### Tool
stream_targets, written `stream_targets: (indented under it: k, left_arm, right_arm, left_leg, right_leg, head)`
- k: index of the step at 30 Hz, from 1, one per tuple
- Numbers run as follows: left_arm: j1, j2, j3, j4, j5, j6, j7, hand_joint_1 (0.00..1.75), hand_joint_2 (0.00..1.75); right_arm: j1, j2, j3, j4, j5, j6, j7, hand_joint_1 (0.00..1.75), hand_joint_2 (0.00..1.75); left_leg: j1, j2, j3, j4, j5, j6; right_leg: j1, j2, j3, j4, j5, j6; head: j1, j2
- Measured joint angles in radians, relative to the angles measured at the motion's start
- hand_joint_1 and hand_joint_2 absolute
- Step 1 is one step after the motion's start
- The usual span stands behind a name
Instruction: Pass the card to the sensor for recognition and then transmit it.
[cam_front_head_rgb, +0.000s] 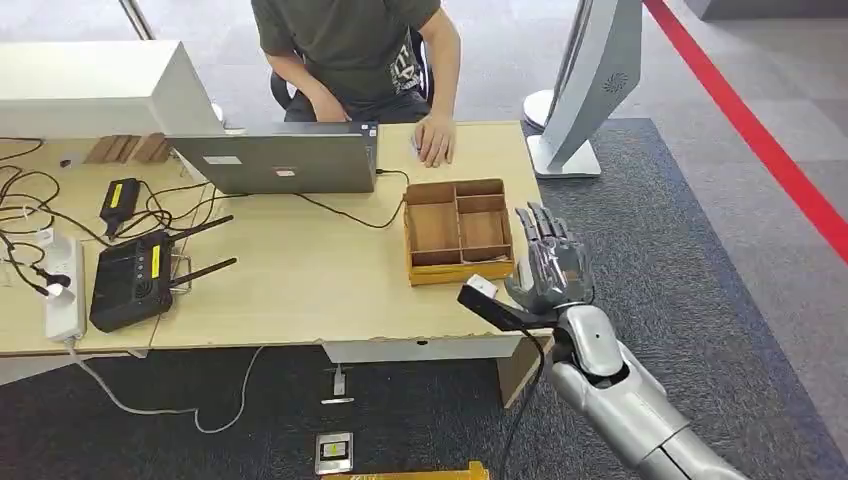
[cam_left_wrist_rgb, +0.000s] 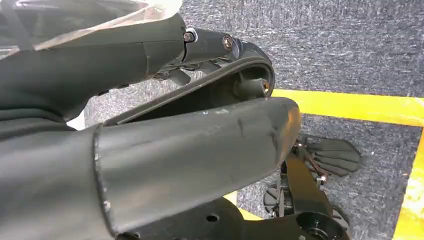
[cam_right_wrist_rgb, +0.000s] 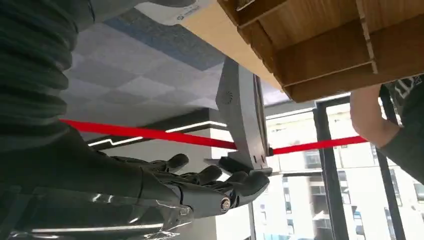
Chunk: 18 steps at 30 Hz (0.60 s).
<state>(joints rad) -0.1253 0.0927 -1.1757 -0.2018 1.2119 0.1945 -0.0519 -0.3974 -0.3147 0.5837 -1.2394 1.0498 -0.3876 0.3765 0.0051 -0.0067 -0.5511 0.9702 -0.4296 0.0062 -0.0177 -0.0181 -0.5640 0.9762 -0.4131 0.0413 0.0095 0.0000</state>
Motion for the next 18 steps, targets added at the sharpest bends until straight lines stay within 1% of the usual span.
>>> stream_targets:
  k: [7, 18]
  left_arm:
    - [0.0, 0.002, 0.0, 0.0, 0.0, -0.005, 0.001, 0.0, 0.0]
    - [0.0, 0.003, 0.0, 0.0, 0.01, -0.007, -0.002, 0.0, 0.0]
  right_arm:
    - [-0.017, 0.029, 0.0, 0.058, 0.0, 0.002, -0.007, 0.0, 1.75]
    - [-0.055, 0.08, 0.003, 0.152, 0.008, -0.016, -0.026, 0.0, 1.75]
  left_leg:
    - [0.0, 0.0, 0.0, 0.0, 0.0, 0.0]
    - [0.0, 0.0, 0.0, 0.0, 0.0, 0.0]
  right_leg:
    - [0.0, 0.0, 0.0, 0.0, 0.0, 0.0]
    - [0.0, 0.0, 0.0, 0.0, 0.0, 0.0]
  head:
    - [0.0, 0.0]
    - [0.0, 0.0]
